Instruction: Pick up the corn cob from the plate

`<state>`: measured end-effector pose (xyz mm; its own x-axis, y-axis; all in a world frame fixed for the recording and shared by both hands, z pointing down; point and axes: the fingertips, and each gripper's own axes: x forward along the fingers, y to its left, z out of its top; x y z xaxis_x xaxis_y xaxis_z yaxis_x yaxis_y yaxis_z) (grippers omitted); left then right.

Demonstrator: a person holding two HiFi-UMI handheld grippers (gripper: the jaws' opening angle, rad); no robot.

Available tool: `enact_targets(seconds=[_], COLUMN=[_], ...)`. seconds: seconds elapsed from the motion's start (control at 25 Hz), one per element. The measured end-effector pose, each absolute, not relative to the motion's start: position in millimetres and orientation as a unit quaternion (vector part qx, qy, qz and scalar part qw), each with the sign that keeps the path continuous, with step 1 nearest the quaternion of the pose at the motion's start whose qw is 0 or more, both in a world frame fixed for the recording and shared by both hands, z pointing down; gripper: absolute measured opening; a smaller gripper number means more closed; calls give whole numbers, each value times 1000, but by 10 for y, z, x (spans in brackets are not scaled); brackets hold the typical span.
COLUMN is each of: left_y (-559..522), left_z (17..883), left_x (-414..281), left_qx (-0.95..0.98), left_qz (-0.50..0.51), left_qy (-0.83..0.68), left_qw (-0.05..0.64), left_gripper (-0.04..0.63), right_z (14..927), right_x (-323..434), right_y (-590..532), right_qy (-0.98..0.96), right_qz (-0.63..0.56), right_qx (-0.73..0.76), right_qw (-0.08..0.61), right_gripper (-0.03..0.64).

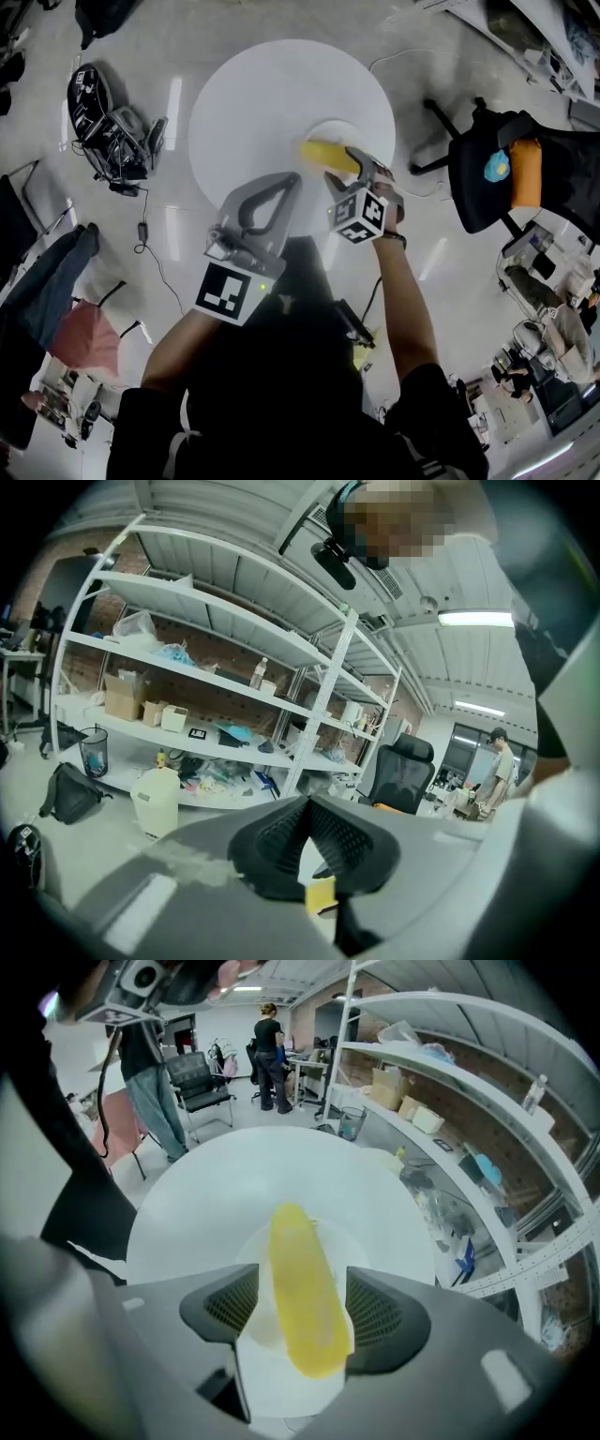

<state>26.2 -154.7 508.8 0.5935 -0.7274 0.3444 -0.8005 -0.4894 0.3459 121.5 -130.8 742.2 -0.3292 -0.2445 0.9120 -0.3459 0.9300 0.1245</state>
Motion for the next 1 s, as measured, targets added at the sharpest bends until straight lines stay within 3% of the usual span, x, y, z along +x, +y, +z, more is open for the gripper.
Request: enact_targets(seconds=[1.0], left_y=[-1608], left_z=[5248], left_x=[134], left_qx=[850], left_qz=[80], left_qy=[-455], left_qw=[253], left_gripper=[3], right_z=[7867], right_x=[1037], right_y=[-1353], right_qy=[-806], right_qz=[91], right_qx=[57], right_qw=[582], right_gripper=[314])
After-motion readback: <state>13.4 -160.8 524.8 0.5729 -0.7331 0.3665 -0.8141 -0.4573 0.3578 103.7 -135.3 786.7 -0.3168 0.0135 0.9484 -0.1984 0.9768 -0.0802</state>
